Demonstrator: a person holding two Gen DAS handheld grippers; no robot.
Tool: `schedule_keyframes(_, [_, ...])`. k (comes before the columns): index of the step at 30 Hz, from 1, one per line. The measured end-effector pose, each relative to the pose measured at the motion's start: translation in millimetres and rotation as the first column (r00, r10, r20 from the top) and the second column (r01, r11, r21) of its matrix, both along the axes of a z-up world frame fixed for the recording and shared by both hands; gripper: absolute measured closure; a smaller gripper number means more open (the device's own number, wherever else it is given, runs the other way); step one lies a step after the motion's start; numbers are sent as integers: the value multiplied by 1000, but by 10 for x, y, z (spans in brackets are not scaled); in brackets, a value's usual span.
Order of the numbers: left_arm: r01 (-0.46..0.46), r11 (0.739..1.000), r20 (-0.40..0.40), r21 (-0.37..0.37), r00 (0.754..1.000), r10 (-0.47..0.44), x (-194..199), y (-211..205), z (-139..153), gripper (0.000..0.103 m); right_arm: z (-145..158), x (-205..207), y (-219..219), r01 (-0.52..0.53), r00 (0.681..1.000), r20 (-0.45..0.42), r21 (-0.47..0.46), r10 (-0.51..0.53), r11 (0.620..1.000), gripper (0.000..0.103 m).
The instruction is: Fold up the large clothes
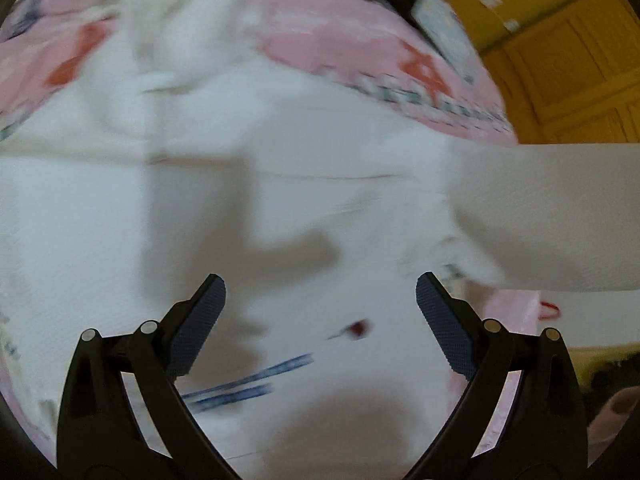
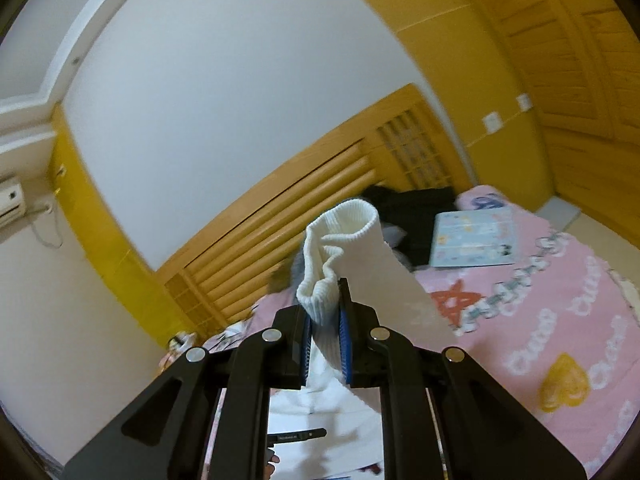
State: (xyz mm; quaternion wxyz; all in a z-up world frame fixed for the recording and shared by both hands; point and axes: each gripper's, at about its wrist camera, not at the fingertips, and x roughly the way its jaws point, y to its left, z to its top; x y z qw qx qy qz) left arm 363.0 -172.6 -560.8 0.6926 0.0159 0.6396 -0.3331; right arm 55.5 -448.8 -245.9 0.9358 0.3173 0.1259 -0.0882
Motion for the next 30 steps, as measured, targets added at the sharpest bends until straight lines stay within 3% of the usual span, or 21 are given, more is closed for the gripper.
schedule_keyframes(6, [-114, 993, 22, 15, 993, 114, 69, 886, -88, 9, -35, 601, 609, -124, 992, -35, 0, 124, 992, 92])
schedule_keyframes(11, [-159, 987, 54, 29, 986, 158, 36, 1325, -137, 9, -301, 1147, 1206, -213, 971, -110, 3, 212, 977, 92])
schedule_keyframes(20, [-243, 970, 90, 31, 967, 239, 35, 2124, -178, 9, -1184, 1969, 2249, -349, 900, -245, 91, 361, 933, 92])
schedule_keyframes(26, [-361, 932, 58, 39, 932, 359, 84, 2718, -300, 9, -1706, 2328, 2842, -396, 854, -340, 68, 394, 916, 92])
schedule_keyframes(30, [-412, 909, 22, 62, 911, 412, 12, 2982, -488, 9, -2093, 2514, 3124, -425, 813, -383, 122, 438, 897, 92])
